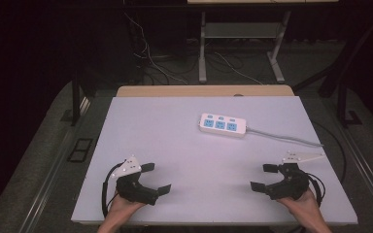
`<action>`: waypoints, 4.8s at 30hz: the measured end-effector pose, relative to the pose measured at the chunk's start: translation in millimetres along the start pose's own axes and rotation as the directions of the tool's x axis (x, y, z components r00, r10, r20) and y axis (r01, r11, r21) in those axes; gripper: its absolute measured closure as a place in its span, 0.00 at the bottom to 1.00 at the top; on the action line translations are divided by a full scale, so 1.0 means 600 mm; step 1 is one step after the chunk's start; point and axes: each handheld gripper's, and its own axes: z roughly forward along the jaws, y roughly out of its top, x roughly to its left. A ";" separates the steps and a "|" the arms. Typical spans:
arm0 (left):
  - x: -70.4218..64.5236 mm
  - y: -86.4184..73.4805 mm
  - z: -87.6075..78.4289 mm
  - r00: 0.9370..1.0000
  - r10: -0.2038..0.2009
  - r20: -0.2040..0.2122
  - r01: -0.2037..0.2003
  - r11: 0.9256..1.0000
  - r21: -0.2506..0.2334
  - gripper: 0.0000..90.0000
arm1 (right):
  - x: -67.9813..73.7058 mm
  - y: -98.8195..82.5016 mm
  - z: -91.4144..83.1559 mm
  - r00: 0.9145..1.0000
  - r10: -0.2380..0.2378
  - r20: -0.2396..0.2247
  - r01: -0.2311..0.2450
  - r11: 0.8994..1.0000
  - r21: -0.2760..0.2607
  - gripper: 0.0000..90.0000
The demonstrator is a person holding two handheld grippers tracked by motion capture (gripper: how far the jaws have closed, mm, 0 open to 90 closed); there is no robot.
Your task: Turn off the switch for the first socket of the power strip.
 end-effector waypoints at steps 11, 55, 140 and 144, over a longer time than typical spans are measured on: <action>0.002 -0.001 0.000 1.000 -0.007 -0.002 0.007 1.000 0.001 0.00 | 0.001 0.011 0.002 1.000 -0.003 -0.006 0.003 1.000 0.025 0.01; 0.005 -0.002 -0.001 1.000 -0.010 -0.008 0.010 1.000 0.002 0.00 | -0.026 0.099 0.017 0.999 -0.032 -0.025 0.034 0.996 0.079 0.01; 0.011 -0.003 -0.002 1.000 -0.017 -0.011 0.017 1.000 0.005 0.00 | -0.117 0.287 0.117 0.998 0.012 0.063 -0.020 0.990 0.141 0.01; 0.012 -0.004 -0.002 1.000 -0.019 -0.011 0.019 1.000 0.005 0.00 | -0.121 0.294 0.123 0.997 0.022 0.073 -0.032 0.990 0.135 0.01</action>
